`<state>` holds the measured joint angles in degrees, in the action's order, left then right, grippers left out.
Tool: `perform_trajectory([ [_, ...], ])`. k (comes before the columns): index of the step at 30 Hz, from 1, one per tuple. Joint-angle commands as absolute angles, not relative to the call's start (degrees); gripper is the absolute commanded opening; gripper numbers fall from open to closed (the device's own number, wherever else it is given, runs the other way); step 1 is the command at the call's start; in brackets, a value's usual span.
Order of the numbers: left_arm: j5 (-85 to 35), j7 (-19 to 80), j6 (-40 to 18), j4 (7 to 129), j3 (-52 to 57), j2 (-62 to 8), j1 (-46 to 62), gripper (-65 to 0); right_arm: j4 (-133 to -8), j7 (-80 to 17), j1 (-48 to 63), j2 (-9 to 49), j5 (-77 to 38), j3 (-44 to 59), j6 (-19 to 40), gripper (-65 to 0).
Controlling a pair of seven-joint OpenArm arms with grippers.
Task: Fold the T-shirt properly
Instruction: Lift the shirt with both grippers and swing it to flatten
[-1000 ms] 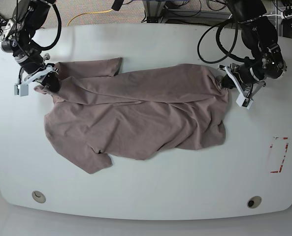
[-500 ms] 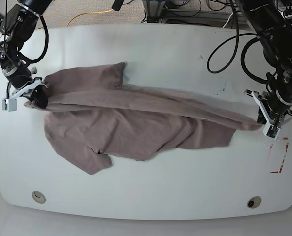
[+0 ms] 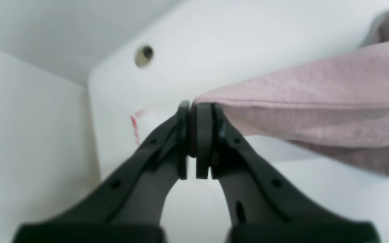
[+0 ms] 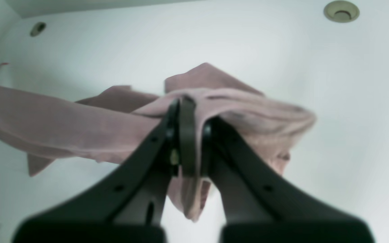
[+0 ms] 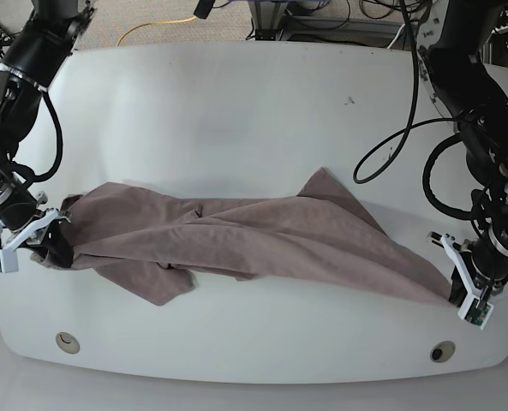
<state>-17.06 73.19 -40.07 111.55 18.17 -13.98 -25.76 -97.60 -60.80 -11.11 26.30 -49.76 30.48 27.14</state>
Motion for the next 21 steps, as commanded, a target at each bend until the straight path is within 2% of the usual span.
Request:
perform_trajectory([
  [1,-17.27,71.96,-40.00,112.40,18.07,-14.64,-29.76,-63.9,-95.87,-58.95,-15.78,29.32,-51.30,28.18,27.30,-65.0],
  [16,-17.19,74.51,-40.00,112.22,18.07,-14.81,-50.86,-63.7,-81.71,-59.03,-47.34,39.08,-51.38,8.57,27.30,-65.0],
  [21,-17.19,76.53,-40.00,108.18,17.98,-14.90,-60.18,-63.7,-79.69,-59.03,-57.10,41.10,-51.47,2.42,27.30,-65.0],
])
